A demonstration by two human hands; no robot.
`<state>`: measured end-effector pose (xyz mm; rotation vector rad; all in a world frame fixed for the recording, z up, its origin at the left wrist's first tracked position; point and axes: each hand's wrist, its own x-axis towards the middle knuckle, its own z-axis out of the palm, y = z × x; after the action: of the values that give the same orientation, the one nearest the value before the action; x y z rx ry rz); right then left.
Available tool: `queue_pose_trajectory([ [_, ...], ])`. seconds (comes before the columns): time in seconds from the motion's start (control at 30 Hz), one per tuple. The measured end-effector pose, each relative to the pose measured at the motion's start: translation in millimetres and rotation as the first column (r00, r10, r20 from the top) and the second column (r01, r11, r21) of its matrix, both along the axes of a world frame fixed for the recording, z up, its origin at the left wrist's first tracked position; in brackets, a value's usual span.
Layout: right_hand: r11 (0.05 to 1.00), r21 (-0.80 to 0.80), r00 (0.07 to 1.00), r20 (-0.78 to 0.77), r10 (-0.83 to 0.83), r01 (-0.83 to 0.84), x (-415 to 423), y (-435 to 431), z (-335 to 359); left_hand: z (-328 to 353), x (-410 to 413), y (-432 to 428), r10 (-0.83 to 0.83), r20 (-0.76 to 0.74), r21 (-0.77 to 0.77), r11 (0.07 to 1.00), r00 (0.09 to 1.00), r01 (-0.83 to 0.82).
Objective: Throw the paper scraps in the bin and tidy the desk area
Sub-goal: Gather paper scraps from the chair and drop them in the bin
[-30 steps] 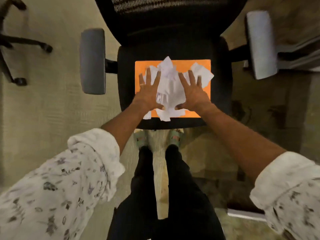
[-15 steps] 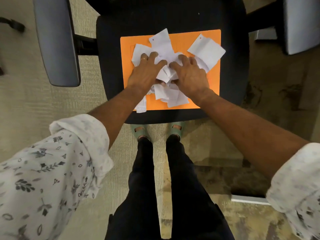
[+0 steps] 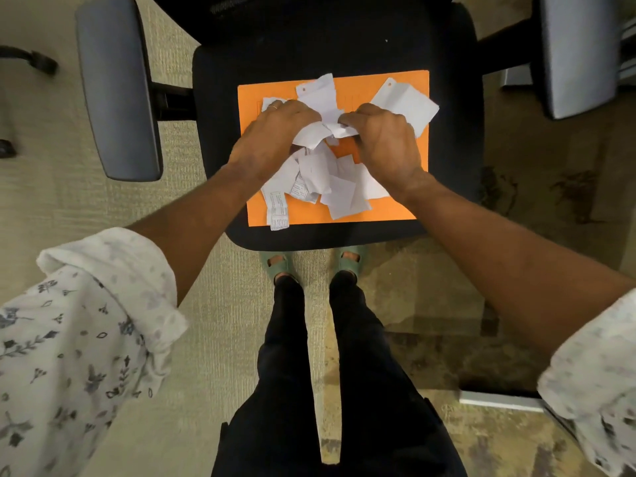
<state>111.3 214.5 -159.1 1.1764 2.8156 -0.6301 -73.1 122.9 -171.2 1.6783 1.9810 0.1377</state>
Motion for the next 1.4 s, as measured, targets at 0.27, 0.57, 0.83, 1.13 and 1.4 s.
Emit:
queue_pose_trajectory([
  [0.27, 1.0, -0.02, 0.997, -0.074, -0.021, 0.02, 2, 12, 52, 71, 4, 6, 0.007, 0.016, 0.035, 0.999, 1.0, -0.008],
  [0.57, 0.996, 0.051, 0.985, -0.162, -0.061, 0.07, 30, 16, 127, 150, 21, 18, -0.089, -0.115, 0.106, 0.989, 0.989, 0.101],
  [0.83, 0.957, 0.107, 0.95, -0.189, -0.247, 0.27, 75, -33, 191, 212, 51, 4, -0.237, -0.1, 0.198, 0.947, 0.966, 0.253],
  [1.13, 0.788, 0.112, 0.786, -0.237, -0.571, 0.606, 126, -147, 256, 281, 106, -44, -0.488, -0.058, 0.18, 0.853, 0.871, 0.49],
  [1.4, 0.516, 0.1, 0.526, -0.195, -0.828, 0.851, 216, -288, 272, 281, 213, -109, -0.793, 0.057, 0.322, 0.589, 0.606, 0.741],
])
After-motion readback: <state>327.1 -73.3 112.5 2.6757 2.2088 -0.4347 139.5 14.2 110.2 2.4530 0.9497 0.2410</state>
